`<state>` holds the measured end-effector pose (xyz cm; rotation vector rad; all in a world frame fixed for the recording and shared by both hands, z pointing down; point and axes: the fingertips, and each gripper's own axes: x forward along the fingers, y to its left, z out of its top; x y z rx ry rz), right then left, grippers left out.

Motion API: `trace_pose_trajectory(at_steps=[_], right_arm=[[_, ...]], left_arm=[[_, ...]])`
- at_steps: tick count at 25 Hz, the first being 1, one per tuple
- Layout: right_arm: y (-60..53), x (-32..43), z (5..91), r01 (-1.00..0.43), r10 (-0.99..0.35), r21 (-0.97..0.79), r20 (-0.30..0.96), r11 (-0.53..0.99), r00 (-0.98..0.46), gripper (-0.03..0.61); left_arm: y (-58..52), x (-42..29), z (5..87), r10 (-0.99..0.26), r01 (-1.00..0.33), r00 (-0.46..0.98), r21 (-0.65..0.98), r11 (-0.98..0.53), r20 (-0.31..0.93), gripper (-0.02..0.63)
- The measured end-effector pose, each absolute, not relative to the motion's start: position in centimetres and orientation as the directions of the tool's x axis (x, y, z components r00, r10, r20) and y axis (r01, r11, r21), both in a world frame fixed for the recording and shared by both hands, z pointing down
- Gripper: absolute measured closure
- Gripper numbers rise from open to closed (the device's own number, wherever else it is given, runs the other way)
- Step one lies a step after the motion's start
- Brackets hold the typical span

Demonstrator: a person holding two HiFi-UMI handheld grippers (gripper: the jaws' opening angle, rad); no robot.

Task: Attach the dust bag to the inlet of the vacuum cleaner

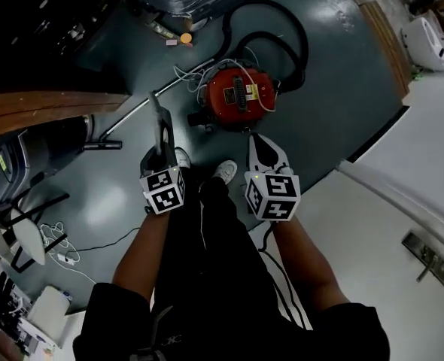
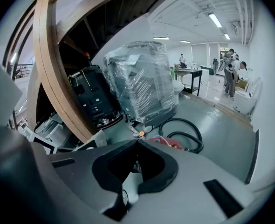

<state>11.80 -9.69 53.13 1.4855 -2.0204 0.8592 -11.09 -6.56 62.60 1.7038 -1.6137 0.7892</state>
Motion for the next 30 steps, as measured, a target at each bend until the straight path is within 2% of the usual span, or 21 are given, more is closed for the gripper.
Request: trace_pose_trajectory(at_steps=[6, 12, 20, 30], right_arm=[[-8.2, 12.6, 62.1, -0.96, -0.587, -0.226, 0.76, 0.164, -0.279, 0.58], [-6.5, 13.7, 67.8, -0.961, -0.542, -0.219, 0.794, 0.166, -0.275, 0.58], [-5.7, 14.9, 72.1, -0.964, -0.524, -0.222, 0.809, 0.148, -0.267, 0.58], [-5.9, 15.6, 72.8, -0.965, -0.534, -0.228, 0.804, 0.128, -0.261, 0.58]], left_arm=[[-6.8, -10.7, 75.2, -0.541, -0.998, 0.033, 0.003, -0.057, 0.84, 0.586], [-6.9, -10.2, 82.5, -0.522, -0.999, 0.015, 0.034, 0.026, 0.853, 0.586], [-8.5, -8.5, 86.4, -0.539, -0.998, 0.025, 0.055, 0.04, 0.842, 0.584], [-10.0, -5.4, 86.2, -0.544, -0.997, 0.043, 0.069, 0.029, 0.838, 0.584]])
